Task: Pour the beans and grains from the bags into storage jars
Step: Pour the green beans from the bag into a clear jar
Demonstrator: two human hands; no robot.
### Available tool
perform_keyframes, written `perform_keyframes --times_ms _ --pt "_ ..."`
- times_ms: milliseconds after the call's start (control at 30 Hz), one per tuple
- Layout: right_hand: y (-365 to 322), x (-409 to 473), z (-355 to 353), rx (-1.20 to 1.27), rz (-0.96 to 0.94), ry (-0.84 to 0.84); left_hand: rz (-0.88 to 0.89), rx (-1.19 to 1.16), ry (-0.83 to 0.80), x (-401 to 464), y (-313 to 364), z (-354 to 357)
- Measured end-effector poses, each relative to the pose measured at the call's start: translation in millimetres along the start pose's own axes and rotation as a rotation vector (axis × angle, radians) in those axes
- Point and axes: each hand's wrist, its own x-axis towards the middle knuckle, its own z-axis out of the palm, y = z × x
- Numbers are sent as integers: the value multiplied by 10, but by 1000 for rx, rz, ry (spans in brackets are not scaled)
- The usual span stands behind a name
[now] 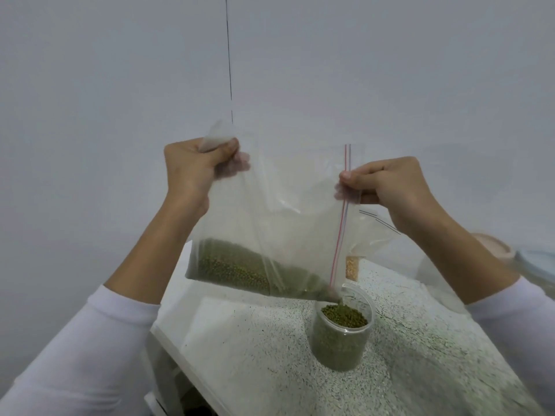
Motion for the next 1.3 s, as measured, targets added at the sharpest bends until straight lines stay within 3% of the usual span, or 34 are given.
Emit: perform_keyframes --times_ms 133,367,467,600,733,867,967,1100,1233,1300 --pt "-33 18 -21 52 -34 53 26 -92 112 24 -11 -19" --pt "-32 -3 -5 75 -40 56 42 -107 110 -1 -29 -20" --pt "12 -43 34 29 -26 3 18 -57 33 -31 -25 2" --pt "-21 -51 -2 58 -30 28 33 -67 80 -66 -36 1" --pt "6 -91 51 29 -27 -11 45 -17 5 -89 -7 23" --pt "-41 -78 -13 67 -44 33 65 -43 82 -78 9 11" --pt "5 -109 33 30 -33 -10 54 12 19 -71 24 5" --pt "-29 -77 0 54 -39 20 59 -29 80 -66 35 -16" --pt "1 -93 69 34 -22 -24 67 21 -5 -90 39 2" --pt "-17 -75 57 40 -22 -9 62 -11 42 -89 29 -11"
